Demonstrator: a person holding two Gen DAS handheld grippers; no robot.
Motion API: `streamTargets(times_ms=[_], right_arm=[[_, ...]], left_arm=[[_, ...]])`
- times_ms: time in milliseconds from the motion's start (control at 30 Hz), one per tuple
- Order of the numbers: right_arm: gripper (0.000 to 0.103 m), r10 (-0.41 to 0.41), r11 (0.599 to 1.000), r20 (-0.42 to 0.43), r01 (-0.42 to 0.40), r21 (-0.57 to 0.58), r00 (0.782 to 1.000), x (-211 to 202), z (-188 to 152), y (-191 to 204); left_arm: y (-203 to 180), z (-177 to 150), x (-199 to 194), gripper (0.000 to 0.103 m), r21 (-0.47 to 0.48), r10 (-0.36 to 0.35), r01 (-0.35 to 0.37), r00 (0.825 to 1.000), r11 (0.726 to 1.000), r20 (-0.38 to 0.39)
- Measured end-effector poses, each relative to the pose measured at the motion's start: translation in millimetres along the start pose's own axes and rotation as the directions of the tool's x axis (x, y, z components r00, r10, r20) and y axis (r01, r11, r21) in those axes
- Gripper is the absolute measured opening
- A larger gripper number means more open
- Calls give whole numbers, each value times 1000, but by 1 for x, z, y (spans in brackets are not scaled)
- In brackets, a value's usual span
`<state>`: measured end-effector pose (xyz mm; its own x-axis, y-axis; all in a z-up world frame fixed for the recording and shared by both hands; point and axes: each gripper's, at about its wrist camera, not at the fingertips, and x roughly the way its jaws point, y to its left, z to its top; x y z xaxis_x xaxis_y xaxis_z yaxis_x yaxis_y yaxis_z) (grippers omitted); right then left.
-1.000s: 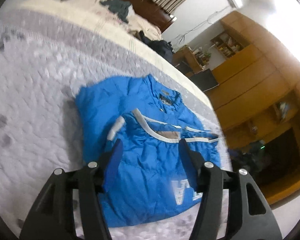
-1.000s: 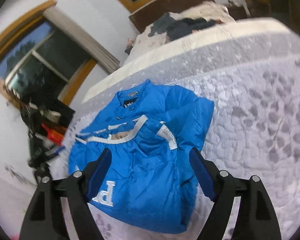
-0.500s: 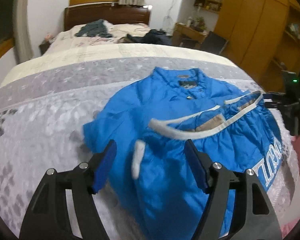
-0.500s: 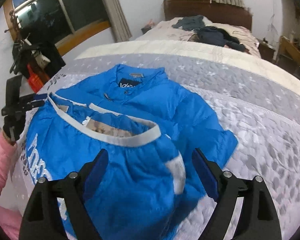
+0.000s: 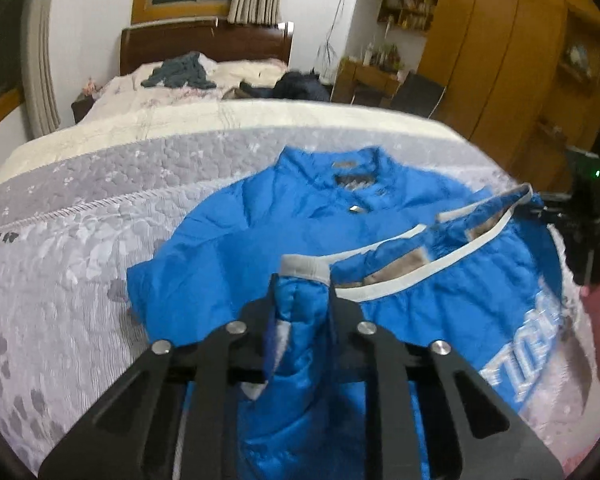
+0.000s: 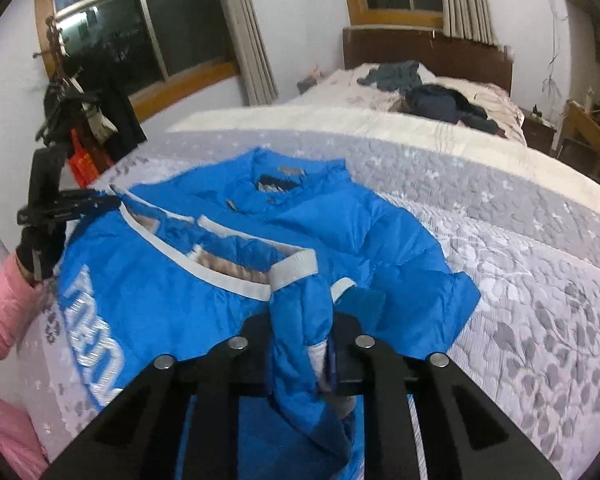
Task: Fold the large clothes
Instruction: 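Lay the flipped hem down beyond the collar with both grippers and release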
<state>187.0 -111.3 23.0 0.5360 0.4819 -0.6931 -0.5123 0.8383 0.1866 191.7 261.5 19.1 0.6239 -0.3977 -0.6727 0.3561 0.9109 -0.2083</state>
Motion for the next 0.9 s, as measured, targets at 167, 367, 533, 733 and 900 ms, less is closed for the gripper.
streamTargets(times_ms=[167, 367, 533, 733, 900], right_arm=[[17, -2, 1000, 56, 2, 7, 998, -33, -2, 18], [17, -11, 995, 142, -4, 104, 990, -71, 43, 16], [17, -53, 983, 176, 20, 181, 983, -74, 91, -6], [17, -85, 958, 89, 57, 280, 992, -19, 128, -51], [17, -91, 942, -8, 89, 323, 996, 41, 128, -77]], left_arm=[[-23, 2, -35, 14, 1, 54, -54, 994, 999, 92], [-37, 58, -70, 13, -6, 70, -70, 970, 998, 231], [-40, 112, -63, 13, 3, 114, -120, 950, 993, 290], [-12, 147, 18, 14, -67, 151, -141, 974, 988, 172], [19, 141, 86, 14, -134, 171, -167, 985, 977, 22]])
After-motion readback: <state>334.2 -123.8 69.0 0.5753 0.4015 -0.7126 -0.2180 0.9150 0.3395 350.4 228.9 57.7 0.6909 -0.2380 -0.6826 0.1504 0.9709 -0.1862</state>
